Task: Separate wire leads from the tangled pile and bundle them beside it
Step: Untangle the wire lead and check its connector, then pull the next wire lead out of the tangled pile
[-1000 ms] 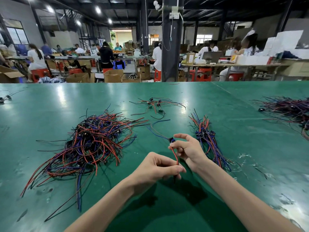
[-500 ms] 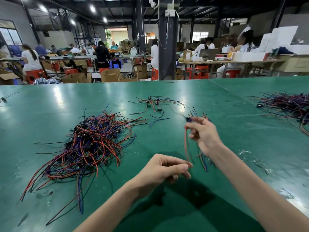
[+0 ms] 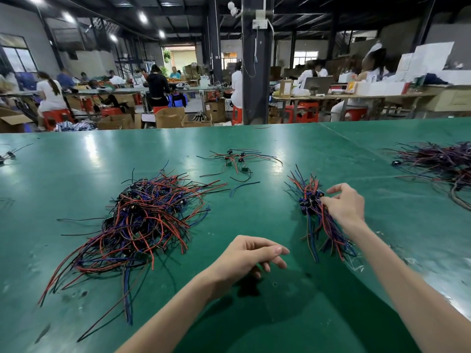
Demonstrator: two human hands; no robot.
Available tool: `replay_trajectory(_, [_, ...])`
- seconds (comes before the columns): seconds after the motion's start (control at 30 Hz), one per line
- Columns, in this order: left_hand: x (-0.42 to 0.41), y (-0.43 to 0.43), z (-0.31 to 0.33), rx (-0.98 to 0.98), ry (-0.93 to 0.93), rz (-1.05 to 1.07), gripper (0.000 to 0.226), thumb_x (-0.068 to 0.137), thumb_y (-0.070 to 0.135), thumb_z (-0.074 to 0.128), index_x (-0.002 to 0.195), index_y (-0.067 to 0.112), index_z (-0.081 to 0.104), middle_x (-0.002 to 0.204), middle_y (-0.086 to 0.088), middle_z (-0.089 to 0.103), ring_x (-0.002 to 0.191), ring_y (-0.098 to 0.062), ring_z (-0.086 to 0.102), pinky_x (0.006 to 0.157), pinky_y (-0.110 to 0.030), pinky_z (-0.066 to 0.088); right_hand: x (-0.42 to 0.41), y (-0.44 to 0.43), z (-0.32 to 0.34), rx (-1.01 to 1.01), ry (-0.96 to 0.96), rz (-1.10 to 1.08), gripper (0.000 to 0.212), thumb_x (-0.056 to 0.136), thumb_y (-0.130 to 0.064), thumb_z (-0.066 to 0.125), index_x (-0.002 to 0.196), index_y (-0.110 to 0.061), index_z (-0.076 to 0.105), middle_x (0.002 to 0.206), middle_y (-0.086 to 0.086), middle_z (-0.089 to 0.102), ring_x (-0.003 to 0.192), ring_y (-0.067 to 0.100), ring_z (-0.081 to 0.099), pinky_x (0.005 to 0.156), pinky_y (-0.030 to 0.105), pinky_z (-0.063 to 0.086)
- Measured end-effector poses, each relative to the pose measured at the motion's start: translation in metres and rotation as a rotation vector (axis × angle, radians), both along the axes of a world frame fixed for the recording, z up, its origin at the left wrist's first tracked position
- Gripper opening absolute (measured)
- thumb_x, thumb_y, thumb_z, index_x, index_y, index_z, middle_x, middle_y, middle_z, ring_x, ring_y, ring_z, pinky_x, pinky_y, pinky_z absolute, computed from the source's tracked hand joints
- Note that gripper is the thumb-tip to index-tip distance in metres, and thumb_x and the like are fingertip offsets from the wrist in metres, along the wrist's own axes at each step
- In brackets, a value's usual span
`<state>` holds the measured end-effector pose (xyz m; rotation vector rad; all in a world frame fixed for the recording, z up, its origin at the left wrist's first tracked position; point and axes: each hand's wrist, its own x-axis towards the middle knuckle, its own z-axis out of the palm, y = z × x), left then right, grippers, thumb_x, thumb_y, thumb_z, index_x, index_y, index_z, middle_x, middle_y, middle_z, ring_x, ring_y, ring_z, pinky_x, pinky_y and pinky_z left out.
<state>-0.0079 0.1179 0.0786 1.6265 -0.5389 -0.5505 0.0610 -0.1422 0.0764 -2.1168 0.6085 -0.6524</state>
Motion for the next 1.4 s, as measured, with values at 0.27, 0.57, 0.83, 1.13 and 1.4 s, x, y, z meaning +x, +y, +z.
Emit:
replay_trajectory(0.27, [0.003,-0.001,-0.015,0.396,-0.605,0.28,0.019,0.091,0.029,0.058,0.097,0.018,0.072,0.088,0.007,0.071,0.073,-0.003,0.058,0.075,-0.022,0.048,-0.02,0.044,-0.001,-0.517,-0.089,0.04,0.021,0.087,-0.007,0.06,0.106,-0.001,0.06,0.103,0.02,0.054,0.096,0.033,0.05,0.085,0.037,0.04])
replay_trajectory(0.57, [0.042,0.031,-0.015,1.161,-0.914,0.705,0.028,0.095,0.026,0.038,0.118,0.014,0.051,0.121,-0.006,0.051,0.114,-0.023,0.042,0.094,-0.031,0.037,-0.04,0.116,-0.021,-0.576,0.023,0.515,0.033,0.078,0.003,0.049,0.11,-0.005,0.055,0.102,0.01,0.045,0.094,0.027,0.047,0.087,0.032,0.038])
replay_trajectory(0.83, [0.063,0.055,-0.022,1.364,-0.756,0.774,0.032,0.093,0.024,0.039,0.12,0.011,0.051,0.127,-0.006,0.053,0.121,-0.023,0.041,0.097,-0.034,0.034,-0.04,0.118,-0.025,-0.593,-0.008,0.526,0.032,0.078,0.004,0.05,0.108,-0.006,0.054,0.095,0.001,0.035,0.084,0.022,0.043,0.074,0.025,0.028])
replay_trajectory(1.13, [0.07,0.075,-0.01,1.359,-0.756,0.825,0.02,0.09,0.011,0.05,0.108,0.016,0.057,0.115,-0.004,0.06,0.111,-0.023,0.049,0.092,-0.032,0.038,-0.038,0.118,-0.028,-0.582,-0.028,0.524,0.035,0.078,0.006,0.048,0.109,-0.007,0.053,0.098,0.004,0.04,0.093,0.026,0.045,0.076,0.026,0.028])
replay_trajectory(1.4, [0.057,0.066,0.013,0.485,-1.159,1.105,0.005,0.093,-0.002,0.052,0.097,-0.002,0.053,0.084,-0.017,0.061,0.079,-0.032,0.05,0.07,-0.037,0.041,-0.037,0.117,-0.029,-0.591,-0.041,0.535,0.037,0.076,0.01,0.046,0.108,-0.005,0.054,0.094,0.003,0.037,0.09,0.026,0.045,0.075,0.025,0.028])
